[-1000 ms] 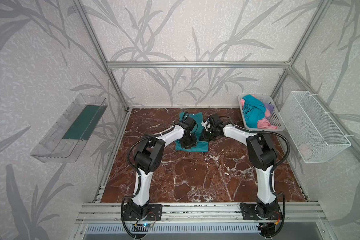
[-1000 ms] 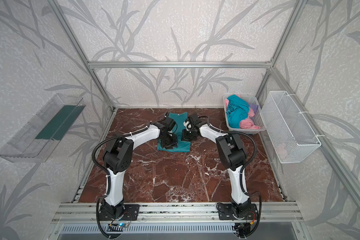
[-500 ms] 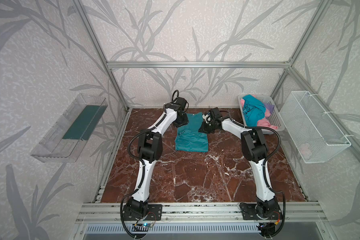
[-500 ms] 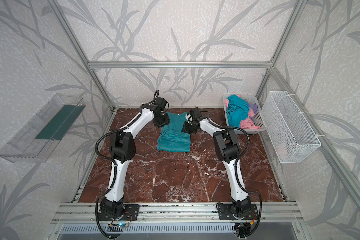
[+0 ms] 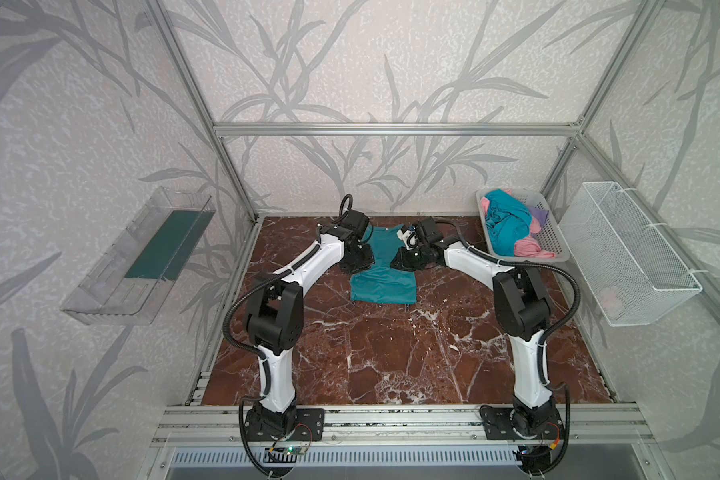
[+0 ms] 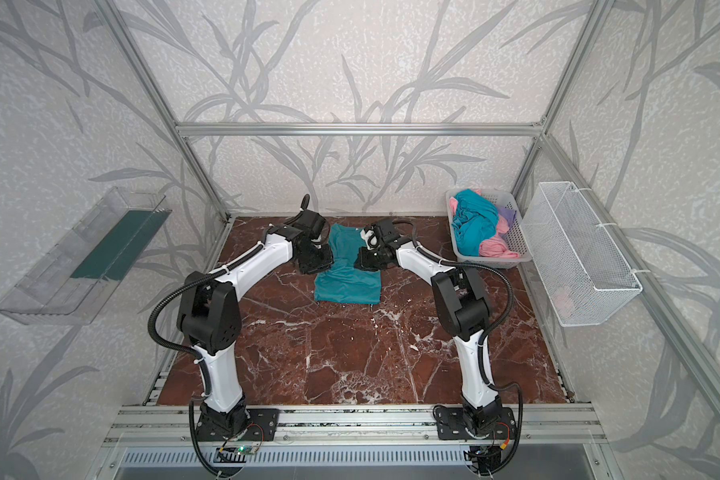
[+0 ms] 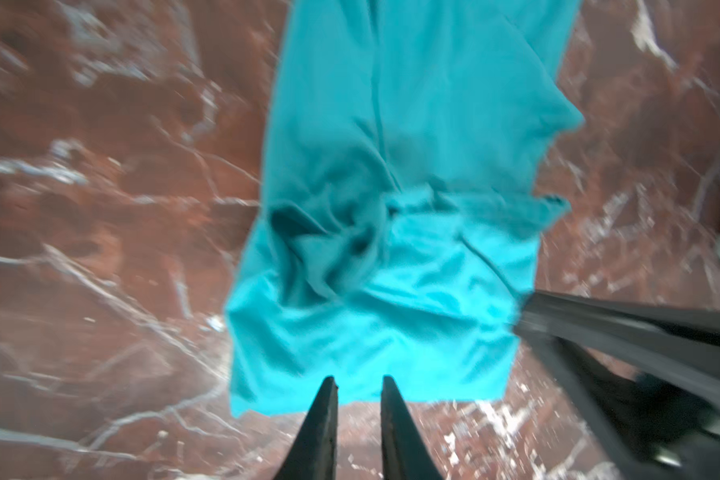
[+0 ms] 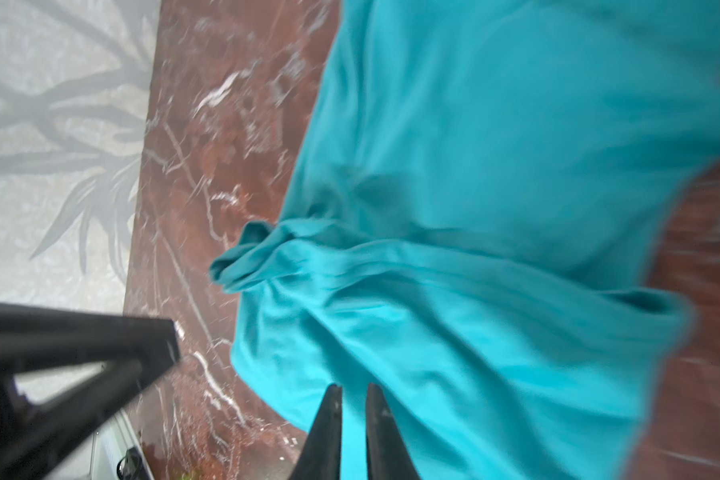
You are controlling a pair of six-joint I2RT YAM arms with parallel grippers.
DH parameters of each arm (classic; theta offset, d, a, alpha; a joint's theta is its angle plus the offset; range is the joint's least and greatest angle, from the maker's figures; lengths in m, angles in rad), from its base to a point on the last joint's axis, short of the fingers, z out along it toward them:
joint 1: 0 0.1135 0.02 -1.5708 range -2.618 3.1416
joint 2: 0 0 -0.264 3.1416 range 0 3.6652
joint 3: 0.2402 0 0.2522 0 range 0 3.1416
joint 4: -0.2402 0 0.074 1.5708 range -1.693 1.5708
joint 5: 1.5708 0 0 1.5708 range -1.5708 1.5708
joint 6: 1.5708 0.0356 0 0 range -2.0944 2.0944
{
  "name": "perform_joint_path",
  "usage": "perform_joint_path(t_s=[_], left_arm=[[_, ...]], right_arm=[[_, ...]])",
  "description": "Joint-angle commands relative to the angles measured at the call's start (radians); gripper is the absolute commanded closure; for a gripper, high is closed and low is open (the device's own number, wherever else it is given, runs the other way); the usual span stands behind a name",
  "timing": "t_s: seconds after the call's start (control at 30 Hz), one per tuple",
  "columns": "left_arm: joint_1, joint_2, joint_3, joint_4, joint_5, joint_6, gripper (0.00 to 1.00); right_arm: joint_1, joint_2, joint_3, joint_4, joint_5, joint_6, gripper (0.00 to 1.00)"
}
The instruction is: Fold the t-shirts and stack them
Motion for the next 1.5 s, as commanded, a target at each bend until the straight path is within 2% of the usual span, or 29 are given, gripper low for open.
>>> perform_joint_path(t_s=[0.0,0.2,0.4,0.5,0.67,0.83,1.0,1.23,1.37,1.47], left_arm=[[-0.009,0.021,-0.054,0.106,0.087,-0.052,0.78],[0.014,0.18,0.019,0.178,0.133,-0.056,0.78],[0.117,0.351,0.161,0.187,0.097,-0.057,0.78],[0.174,0.401,0.207,0.188,0.128,-0.075,0.78],[0.214,0.381,0.179,0.212,0.187,-0.09,0.76],[0.194,0.311,0.049,0.254,0.242,-0.124,0.73],[0.096,0.183,-0.141,0.28,0.234,-0.179,0.72],[-0.081,0.073,-0.312,0.329,0.218,-0.271,0.72],[-0.107,0.023,-0.354,0.348,0.219,-0.312,0.72],[-0.11,-0.031,-0.329,0.324,0.204,-0.306,0.7]], right_arm=[[0.015,0.051,0.028,0.013,-0.034,0.02,0.85],[0.014,0.124,0.096,0.012,-0.03,0.001,0.85],[-0.029,0.186,0.16,0.006,0.016,-0.021,0.86],[-0.063,0.239,0.21,-0.021,0.059,-0.029,0.86],[-0.128,0.296,0.239,-0.063,0.123,0.013,0.86],[-0.143,0.28,0.236,-0.063,0.137,0.005,0.87],[-0.145,0.156,0.151,-0.041,0.158,-0.01,0.87],[-0.143,-0.162,-0.135,-0.019,0.288,-0.025,0.86],[-0.139,-0.338,-0.301,-0.025,0.328,-0.031,0.86],[-0.125,-0.46,-0.423,-0.027,0.329,-0.03,0.86]])
